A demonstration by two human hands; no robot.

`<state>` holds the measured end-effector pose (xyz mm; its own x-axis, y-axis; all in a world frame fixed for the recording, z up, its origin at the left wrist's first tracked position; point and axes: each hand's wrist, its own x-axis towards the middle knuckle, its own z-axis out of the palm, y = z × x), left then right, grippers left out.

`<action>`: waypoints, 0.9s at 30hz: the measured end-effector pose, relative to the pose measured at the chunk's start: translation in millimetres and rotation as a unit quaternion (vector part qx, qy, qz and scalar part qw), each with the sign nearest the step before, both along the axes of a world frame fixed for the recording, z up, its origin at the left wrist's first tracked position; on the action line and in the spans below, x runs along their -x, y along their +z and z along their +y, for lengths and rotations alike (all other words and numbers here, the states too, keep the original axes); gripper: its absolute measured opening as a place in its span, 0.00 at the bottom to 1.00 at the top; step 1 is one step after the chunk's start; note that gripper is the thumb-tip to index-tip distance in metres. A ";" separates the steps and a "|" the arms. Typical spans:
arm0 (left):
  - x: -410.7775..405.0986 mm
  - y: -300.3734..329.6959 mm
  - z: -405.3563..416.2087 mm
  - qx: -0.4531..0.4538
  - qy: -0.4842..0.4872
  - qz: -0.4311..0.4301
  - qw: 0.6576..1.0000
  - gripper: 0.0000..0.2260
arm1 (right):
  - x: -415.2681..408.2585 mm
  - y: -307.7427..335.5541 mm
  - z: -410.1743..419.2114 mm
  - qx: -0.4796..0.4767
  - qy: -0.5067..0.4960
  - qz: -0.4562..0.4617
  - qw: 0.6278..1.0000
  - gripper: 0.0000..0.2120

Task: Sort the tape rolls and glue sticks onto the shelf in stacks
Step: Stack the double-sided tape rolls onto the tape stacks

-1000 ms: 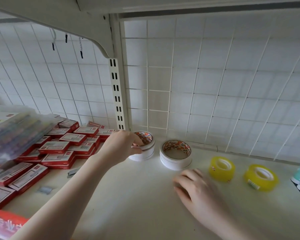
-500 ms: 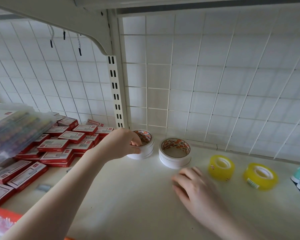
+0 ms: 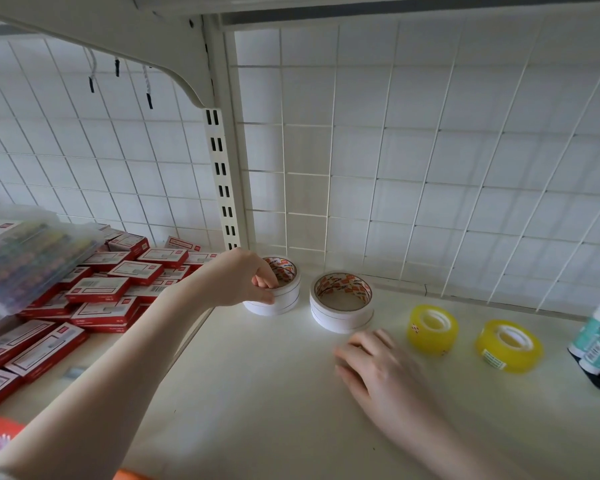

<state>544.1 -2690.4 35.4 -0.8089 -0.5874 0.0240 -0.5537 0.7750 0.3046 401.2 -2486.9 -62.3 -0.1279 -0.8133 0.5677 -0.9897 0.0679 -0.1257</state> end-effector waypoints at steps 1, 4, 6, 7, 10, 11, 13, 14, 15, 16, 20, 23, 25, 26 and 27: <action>0.1 0.2 0.8 0.001 0.000 0.002 1.000 0.08 | 0.2 -0.6 0.0 0.000 0.000 -0.002 1.000 0.12; 0.1 0.2 1.9 0.004 -0.001 0.004 1.000 0.08 | 0.9 -2.4 -0.8 0.000 0.003 -0.011 1.000 0.12; 0.3 0.1 1.4 0.005 -0.003 0.003 1.000 0.08 | 1.0 -2.6 -1.0 0.002 0.007 -0.016 1.000 0.12; 0.4 0.1 1.2 0.004 -0.003 0.001 1.000 0.08 | 0.8 -2.4 -1.0 0.001 0.007 -0.016 1.000 0.12; 0.9 0.5 1.3 0.001 -0.005 0.004 1.000 0.08 | 0.2 -1.0 -0.7 -0.002 0.003 -0.014 1.000 0.12; 1.0 0.8 1.6 0.001 -0.005 0.005 1.000 0.08 | 0.1 -0.8 -0.5 -0.003 0.003 -0.014 1.000 0.12; 0.5 0.7 2.1 0.003 -0.005 0.005 1.000 0.08 | -0.1 -0.3 -0.3 -0.004 0.001 -0.013 1.000 0.12; 0.2 0.8 2.4 0.003 -0.006 0.004 1.000 0.09 | -0.2 -0.2 -0.5 -0.005 0.000 -0.012 1.000 0.12; -0.3 0.6 2.5 0.002 -0.008 0.003 1.000 0.10 | -0.2 -0.2 -0.5 -0.005 0.001 -0.014 1.000 0.12; -0.6 0.4 2.5 0.000 -0.011 0.002 1.000 0.11 | -0.2 -0.5 -0.7 -0.005 0.002 -0.018 1.000 0.13; 0.3 0.9 4.0 -0.004 -0.010 -0.004 1.000 0.12 | 0.1 -0.5 -0.4 -0.009 0.007 -0.027 1.000 0.13; 1.6 2.5 5.5 -0.005 -0.009 -0.006 1.000 0.11 | 0.5 -0.9 0.0 -0.013 0.008 -0.029 0.999 0.13; 1.7 3.2 5.8 -0.007 -0.007 -0.008 1.000 0.11 | 0.6 -1.9 -0.2 -0.015 0.008 -0.030 0.999 0.13; 1.7 3.3 5.7 -0.009 -0.006 -0.009 1.000 0.10 | 0.7 -2.4 -0.5 -0.015 0.008 -0.030 0.999 0.13; 1.7 3.3 5.6 -0.010 -0.006 -0.010 1.000 0.10 | 0.7 -2.5 -0.6 -0.015 0.008 -0.031 0.999 0.13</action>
